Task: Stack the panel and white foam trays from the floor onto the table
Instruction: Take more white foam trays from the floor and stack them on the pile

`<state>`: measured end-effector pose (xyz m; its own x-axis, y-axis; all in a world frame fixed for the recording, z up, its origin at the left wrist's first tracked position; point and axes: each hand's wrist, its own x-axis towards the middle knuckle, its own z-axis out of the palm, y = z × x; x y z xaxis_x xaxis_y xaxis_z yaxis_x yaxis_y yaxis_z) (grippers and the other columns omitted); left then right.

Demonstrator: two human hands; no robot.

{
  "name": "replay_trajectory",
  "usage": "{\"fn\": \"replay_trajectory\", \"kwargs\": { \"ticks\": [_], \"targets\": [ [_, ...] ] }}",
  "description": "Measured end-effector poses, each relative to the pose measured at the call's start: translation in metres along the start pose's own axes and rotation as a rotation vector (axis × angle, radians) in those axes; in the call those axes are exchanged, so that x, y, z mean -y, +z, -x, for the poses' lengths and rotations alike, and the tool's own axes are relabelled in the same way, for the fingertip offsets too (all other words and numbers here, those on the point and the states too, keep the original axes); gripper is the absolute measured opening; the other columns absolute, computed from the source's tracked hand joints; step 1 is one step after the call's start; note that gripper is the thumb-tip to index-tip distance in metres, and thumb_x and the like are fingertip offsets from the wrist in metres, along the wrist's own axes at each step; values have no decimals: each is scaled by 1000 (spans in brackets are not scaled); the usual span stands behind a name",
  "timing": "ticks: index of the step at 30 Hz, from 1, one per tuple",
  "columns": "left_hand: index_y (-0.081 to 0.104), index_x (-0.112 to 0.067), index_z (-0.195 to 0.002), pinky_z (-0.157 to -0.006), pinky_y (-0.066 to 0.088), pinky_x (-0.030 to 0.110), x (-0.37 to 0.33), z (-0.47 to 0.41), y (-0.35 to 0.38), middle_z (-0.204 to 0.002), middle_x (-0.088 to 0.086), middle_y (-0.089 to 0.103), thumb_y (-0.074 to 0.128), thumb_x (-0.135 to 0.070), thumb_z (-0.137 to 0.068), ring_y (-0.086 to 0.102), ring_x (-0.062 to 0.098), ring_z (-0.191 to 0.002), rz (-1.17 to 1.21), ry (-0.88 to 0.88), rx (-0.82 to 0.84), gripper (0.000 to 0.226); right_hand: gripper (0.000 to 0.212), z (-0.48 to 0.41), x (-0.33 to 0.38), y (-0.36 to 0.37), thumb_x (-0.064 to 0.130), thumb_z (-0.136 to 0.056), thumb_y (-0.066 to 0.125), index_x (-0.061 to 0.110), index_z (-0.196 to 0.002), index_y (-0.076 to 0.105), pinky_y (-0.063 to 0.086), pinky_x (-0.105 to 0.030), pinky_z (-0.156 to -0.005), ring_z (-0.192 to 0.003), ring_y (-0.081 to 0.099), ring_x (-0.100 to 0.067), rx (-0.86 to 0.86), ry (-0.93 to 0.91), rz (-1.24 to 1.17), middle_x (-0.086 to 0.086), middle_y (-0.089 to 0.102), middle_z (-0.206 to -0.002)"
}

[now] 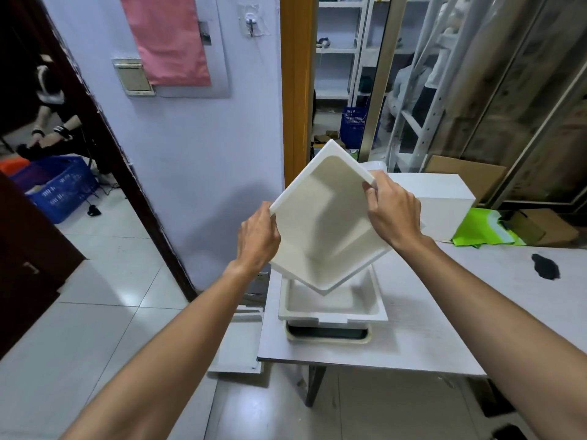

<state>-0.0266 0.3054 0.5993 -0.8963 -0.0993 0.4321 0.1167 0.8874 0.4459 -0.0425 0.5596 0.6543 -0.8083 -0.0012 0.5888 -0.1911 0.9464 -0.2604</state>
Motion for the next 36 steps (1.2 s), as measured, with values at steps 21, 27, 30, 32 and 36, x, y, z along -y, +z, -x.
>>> {"fn": "replay_trajectory", "kwargs": {
  "ticks": [21, 27, 30, 32, 36],
  "targets": [
    [48, 1, -128, -89, 42, 42, -2, 3, 9, -127, 21, 57, 35, -21, -104, 51, 42, -118, 264, -502, 193, 35, 71, 28, -16, 22, 58, -99, 29, 19, -155, 8, 43, -47, -85, -112, 57, -41, 408, 440, -76, -17, 54, -138],
    [49, 0, -130, -96, 48, 49, -5, 5, 17, -129, 19, 54, 34, -23, -102, 53, 38, -115, 304, -536, 248, 39, 38, 44, -13, 26, 29, -106, 23, 9, -135, 36, 41, -44, -76, -95, 60, -43, 357, 415, 18, -23, 65, -106],
    [49, 1, -129, -92, 48, 46, -5, 6, 20, -129, 19, 54, 34, -21, -102, 53, 38, -115, 272, -524, 275, 38, 41, 51, -16, 29, 25, -106, 22, 14, -146, 27, 45, -45, -75, -84, 61, -41, 333, 389, 13, -18, 67, -93],
    [50, 0, -125, -88, 48, 44, -3, 6, 22, -125, 19, 56, 34, -21, -101, 53, 38, -111, 244, -518, 300, 35, 46, 55, -18, 31, 23, -105, 23, 21, -151, 18, 44, -44, -75, -81, 60, -39, 362, 381, 13, -15, 66, -89],
    [51, -3, -118, -84, 48, 42, 2, 3, 24, -119, 18, 58, 35, -15, -93, 53, 38, -107, 207, -448, 392, 32, 52, 59, -27, 34, 22, -105, 23, 31, -156, 14, 42, -43, -80, -93, 60, -37, 445, 416, 17, -14, 65, -100]
  ]
}}
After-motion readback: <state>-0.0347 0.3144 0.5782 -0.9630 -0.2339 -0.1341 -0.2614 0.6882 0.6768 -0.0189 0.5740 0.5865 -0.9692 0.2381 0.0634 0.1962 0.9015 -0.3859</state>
